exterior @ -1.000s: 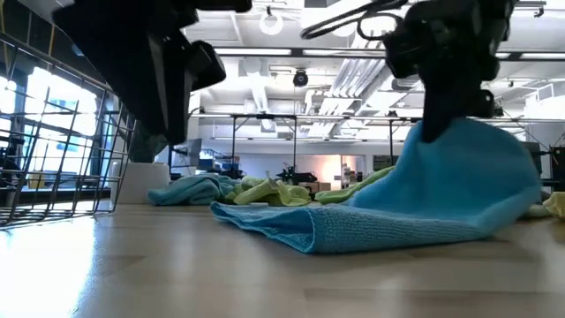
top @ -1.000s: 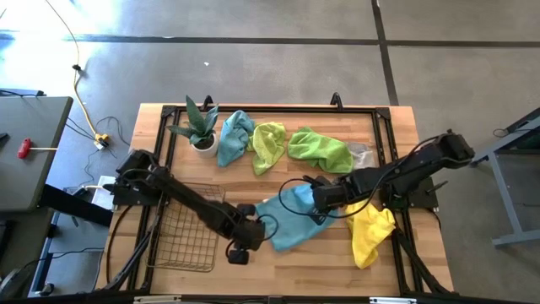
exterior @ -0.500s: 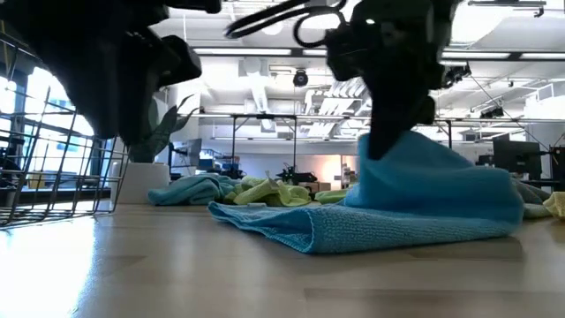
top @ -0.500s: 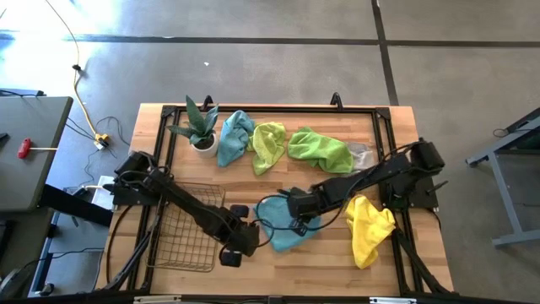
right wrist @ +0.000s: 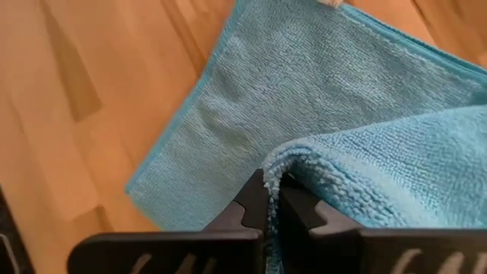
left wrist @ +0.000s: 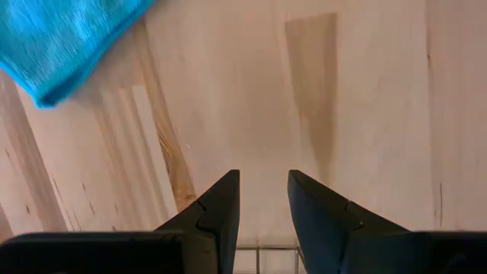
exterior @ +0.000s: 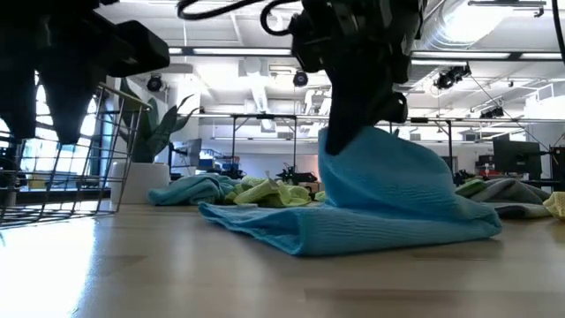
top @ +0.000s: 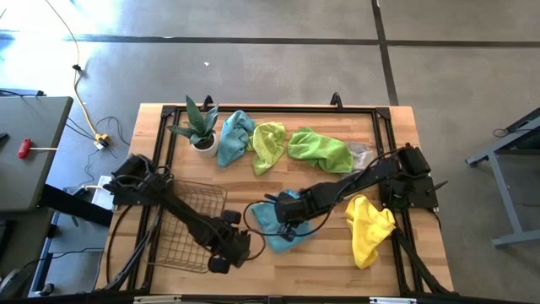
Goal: Fold microfiber towels
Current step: Fold the bottom blue microfiber towel
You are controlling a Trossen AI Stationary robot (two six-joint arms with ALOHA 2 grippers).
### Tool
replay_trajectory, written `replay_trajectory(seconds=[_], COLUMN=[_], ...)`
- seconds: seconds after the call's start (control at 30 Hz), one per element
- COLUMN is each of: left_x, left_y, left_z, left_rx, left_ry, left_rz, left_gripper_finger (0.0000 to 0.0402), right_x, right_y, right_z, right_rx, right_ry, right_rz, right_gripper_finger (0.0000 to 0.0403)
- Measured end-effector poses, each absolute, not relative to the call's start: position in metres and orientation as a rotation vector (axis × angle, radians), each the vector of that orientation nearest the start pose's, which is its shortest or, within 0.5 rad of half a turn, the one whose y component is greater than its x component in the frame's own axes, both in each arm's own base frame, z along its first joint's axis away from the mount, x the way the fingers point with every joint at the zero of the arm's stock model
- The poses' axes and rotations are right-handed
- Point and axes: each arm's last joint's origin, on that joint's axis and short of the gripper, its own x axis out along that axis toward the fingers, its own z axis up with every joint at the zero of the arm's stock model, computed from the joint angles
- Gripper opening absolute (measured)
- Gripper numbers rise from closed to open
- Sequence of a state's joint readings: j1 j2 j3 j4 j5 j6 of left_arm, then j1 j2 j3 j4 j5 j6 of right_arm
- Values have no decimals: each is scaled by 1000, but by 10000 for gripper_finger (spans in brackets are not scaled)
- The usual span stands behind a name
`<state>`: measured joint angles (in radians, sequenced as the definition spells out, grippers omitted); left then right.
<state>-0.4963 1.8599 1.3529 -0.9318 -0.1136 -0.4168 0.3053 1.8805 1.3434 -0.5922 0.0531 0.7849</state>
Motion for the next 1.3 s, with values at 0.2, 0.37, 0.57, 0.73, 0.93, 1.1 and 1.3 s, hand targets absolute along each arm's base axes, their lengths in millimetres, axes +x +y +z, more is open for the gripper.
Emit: replay_trajectory(seconds=[0.2, 0.37, 0.57, 0.73, 0.93, 1.1, 1.3], left_x=[307, 307, 308, 307, 307, 307, 304], left_y=[-171, -171, -171, -171, -172, -174, -179], left_z=[194, 195, 195, 195, 195, 195, 195], left_rx=[106, 124, 128, 135, 142, 150, 188], left_ry=[1396, 1375, 1367, 1359, 1349, 1339, 1315], left_rz=[-34, 0, 15, 21, 24, 30, 47], left_gripper_finger=[103, 103, 103, 103, 103, 103, 103], right_x=[370, 375, 378, 383, 393, 403, 408], right_y=[121, 126, 132, 135, 138, 142, 144], right_z=[187, 182, 186, 191, 178, 164, 158], right_rx=[508, 521, 532, 554, 555, 574, 589], right_ry=[1108, 1081, 1045, 972, 918, 886, 871], right_rz=[-214, -184, -157, -131, -141, -105, -78], right_gripper_finger=[0, 0, 0, 0, 0, 0, 0])
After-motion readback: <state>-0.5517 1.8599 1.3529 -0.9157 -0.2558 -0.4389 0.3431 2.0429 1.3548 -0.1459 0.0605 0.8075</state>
